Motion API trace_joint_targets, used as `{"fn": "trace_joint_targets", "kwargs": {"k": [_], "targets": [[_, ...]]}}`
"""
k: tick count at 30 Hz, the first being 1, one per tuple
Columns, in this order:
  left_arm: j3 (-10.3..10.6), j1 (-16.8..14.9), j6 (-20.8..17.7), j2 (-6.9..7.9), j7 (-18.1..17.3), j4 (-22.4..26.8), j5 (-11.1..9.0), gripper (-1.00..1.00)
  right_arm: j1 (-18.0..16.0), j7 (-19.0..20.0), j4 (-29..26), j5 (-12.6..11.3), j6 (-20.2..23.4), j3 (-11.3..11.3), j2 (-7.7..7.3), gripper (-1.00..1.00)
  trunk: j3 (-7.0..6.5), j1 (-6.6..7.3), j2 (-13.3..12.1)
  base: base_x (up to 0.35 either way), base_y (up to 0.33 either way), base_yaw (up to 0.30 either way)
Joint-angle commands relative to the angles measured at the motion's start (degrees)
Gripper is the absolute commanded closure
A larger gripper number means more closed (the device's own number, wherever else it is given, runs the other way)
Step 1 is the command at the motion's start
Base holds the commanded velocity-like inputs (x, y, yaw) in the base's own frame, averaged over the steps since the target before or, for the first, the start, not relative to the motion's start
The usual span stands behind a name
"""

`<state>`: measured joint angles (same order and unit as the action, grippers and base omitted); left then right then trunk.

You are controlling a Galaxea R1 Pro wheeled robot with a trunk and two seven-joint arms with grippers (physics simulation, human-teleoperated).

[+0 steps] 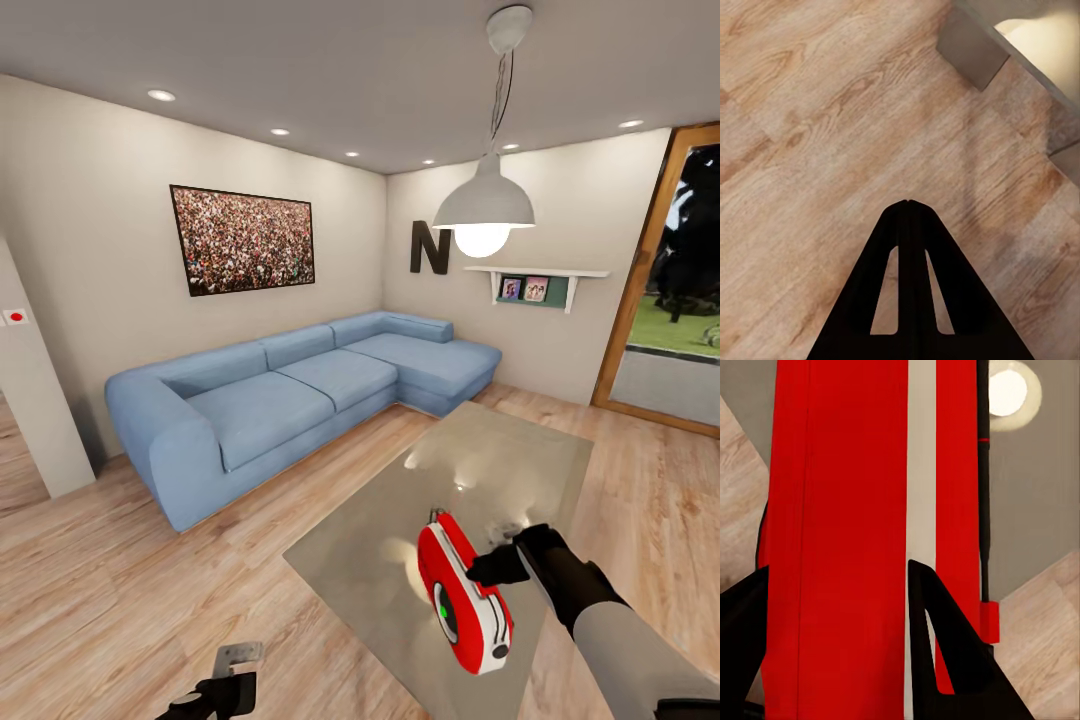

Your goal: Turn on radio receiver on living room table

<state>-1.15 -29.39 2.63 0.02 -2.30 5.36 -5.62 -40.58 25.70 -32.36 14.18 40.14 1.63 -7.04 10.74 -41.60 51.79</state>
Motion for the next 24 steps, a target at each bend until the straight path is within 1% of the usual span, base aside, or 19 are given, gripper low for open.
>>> {"fn": "trace_joint_targets", "kwargs": {"k": [1, 4, 11, 14, 15, 16, 24], "targets": [[0.0, 0.0, 0.0, -0.03, 0.1, 0.0, 0.0, 1.0, 0.0, -0.1, 0.6, -0.4, 0.0, 0.0, 0.02, 1.0, -0.01, 0.0, 0.0, 0.0, 0.0, 0.0], [0.0, 0.0, 0.0, -0.15, 0.1, 0.0, 0.0, 1.0, 0.0, -0.2, 1.0, -0.4, -0.1, 0.0, 0.01, 1.0, -0.01, 0.0, 0.0, 0.0, 0.0, 0.0], [0.0, 0.0, 0.0, -0.22, 0.2, 0.0, 0.0, 1.0, 0.0, 0.1, 1.2, -0.3, -0.4, -0.1, 0.01, 1.0, 1.25, -1.54, 2.8, 0.0, 0.0, 0.0], [0.0, 0.0, 0.0, -0.26, 0.2, 0.0, 0.0, 1.0, 0.0, 0.1, 1.2, -0.4, -1.6, -0.1, 0.04, 1.0, 1.79, -2.19, 4.0, 0.0, 0.0, 0.0], [0.0, 0.0, 0.0, -0.27, 0.2, 0.0, 0.0, 1.0, 0.0, 0.2, 1.2, -0.4, -2.9, -0.1, 0.04, 1.0, 1.97, -2.41, 4.4, 0.0, 0.0, 0.0], [0.0, 0.0, 0.0, -0.28, 0.2, 0.0, 0.0, 1.0, 0.0, 0.2, 1.2, -0.4, -3.2, -0.1, 0.06, 1.0, 2.15, -2.63, 4.8, 0.0, 0.0, 0.0], [0.0, 0.0, 0.1, -0.32, 0.2, 0.0, 0.0, 1.0, 0.0, 0.3, 1.3, -0.4, -3.9, -0.1, 0.09, 1.0, 3.58, -4.39, 8.0, 0.0, 0.0, 0.0]]}}
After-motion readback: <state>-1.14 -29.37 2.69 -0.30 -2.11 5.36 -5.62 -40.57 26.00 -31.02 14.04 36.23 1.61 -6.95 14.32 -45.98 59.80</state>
